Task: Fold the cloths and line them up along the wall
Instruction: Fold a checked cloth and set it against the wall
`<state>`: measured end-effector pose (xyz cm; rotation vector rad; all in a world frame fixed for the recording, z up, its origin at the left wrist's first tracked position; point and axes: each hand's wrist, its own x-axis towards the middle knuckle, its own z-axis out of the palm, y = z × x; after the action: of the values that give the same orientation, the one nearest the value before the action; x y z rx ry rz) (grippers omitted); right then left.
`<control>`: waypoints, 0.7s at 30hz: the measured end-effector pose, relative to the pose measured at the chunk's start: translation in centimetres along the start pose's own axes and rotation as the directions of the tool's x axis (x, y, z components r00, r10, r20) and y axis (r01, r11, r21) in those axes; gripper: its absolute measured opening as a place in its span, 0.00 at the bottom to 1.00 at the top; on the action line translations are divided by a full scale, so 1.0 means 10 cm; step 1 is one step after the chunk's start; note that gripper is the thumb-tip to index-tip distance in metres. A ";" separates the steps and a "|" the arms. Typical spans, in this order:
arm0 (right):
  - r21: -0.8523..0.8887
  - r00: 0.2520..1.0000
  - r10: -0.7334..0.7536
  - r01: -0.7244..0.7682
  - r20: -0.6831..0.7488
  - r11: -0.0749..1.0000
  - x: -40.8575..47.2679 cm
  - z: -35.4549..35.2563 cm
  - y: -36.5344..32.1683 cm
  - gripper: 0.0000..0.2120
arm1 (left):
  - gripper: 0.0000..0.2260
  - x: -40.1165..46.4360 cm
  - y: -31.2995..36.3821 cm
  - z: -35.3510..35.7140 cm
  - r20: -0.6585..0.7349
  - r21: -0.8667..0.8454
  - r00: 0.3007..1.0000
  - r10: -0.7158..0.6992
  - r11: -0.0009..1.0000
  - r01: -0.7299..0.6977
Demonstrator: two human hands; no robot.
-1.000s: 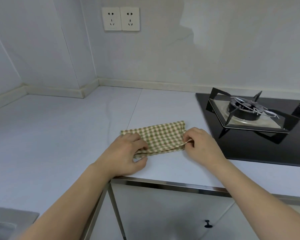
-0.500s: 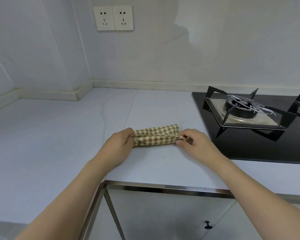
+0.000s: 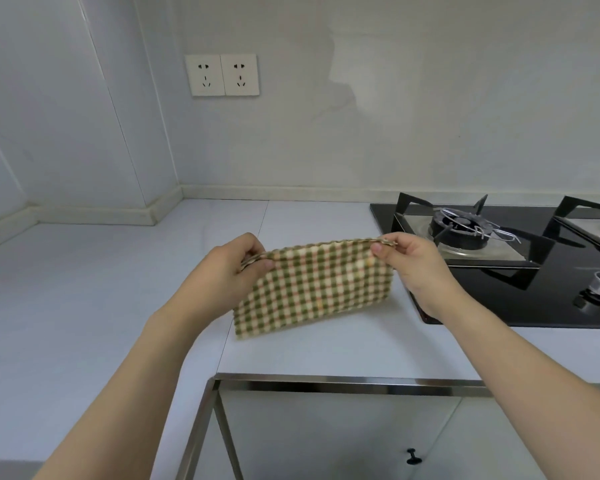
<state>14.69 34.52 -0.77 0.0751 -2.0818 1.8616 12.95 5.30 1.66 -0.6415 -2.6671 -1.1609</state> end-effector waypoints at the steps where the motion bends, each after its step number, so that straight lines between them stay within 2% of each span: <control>1: -0.015 1.000 -0.014 0.014 0.007 1.000 0.00 -0.02 -0.04 0.02 | 0.06 0.00 0.01 -0.03 -0.013 -0.008 1.000 -0.006 1.000 0.006; 4: -0.034 0.999 -0.033 0.034 0.019 0.999 -0.01 -0.06 -0.13 0.04 | 0.08 0.00 0.03 -0.10 -0.017 -0.027 1.000 -0.020 0.999 0.019; 10: -0.050 0.999 -0.038 0.039 0.033 0.998 -0.07 -0.09 -0.20 0.05 | 0.10 0.01 0.02 -0.11 0.061 -0.028 0.995 -0.075 0.997 0.077; 14: -0.045 0.997 0.027 -0.024 0.067 0.999 -0.10 -0.13 -0.22 0.10 | 0.13 -0.01 0.05 -0.12 0.114 -0.083 0.990 -0.085 0.992 0.095; 17: -0.146 0.989 0.117 -0.103 0.093 0.984 -0.06 -0.18 -0.18 0.13 | 0.09 -0.01 0.07 -0.09 0.147 -0.127 0.983 -0.109 0.984 0.128; 21: -0.379 0.983 0.158 -0.111 0.096 0.919 0.08 -0.21 -0.06 0.12 | 0.08 0.03 0.00 0.01 0.150 -0.177 0.967 -0.206 0.957 0.231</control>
<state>14.55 36.60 0.18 -0.0492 -2.5513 1.5302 12.67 5.49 1.68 -0.4719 -2.8145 -1.5012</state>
